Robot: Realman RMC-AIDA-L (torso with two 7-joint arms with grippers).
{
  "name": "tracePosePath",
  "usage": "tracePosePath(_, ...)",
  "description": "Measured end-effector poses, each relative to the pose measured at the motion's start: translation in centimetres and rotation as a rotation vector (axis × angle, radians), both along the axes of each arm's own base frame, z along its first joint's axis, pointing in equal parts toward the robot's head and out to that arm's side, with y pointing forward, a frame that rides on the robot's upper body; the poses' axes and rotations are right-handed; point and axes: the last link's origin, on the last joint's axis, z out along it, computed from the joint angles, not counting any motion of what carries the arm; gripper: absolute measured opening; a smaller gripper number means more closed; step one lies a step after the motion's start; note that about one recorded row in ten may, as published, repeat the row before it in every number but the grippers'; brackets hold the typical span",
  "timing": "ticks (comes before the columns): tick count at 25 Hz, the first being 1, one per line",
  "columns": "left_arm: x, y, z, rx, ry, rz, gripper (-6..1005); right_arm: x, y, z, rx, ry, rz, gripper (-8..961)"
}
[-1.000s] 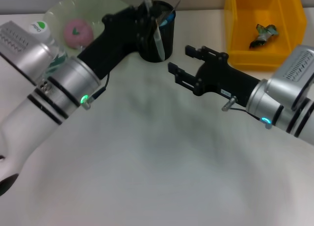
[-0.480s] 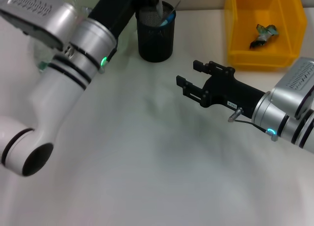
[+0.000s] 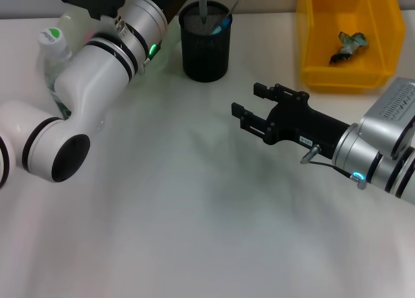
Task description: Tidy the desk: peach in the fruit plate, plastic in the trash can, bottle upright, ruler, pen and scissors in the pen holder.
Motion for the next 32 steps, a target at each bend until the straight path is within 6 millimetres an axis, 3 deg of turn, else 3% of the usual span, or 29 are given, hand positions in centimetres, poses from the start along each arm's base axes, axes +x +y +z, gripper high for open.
tracePosePath(20, -0.3, -0.5, -0.2, -0.011, 0.009, -0.014, 337, 0.3, 0.2, 0.4, 0.017, 0.009, -0.018, 636)
tracePosePath(25, -0.8, -3.8, 0.5, -0.054, -0.137, -0.158, 564, 0.8, 0.3, 2.2, 0.052, 0.111, -0.066, 638)
tracePosePath(27, -2.4, -6.5, 1.9, -0.129, -0.242, -0.268, 660, 1.0, 0.1, 3.3, 0.055, 0.177, -0.07, 638)
tracePosePath(29, -3.2, -7.3, 2.4, -0.159, -0.265, -0.293, 757, 1.3, -0.3, 4.7, 0.045, 0.242, -0.06, 639)
tracePosePath(30, -4.8, -8.9, 3.4, -0.252, -0.306, -0.338, 805, 1.4, -0.6, 5.4, 0.024, 0.277, -0.048, 639)
tracePosePath(32, -5.7, -9.5, 4.0, -0.303, -0.315, -0.352, 807, 1.6, -1.2, 6.8, -0.029, 0.344, -0.036, 640)
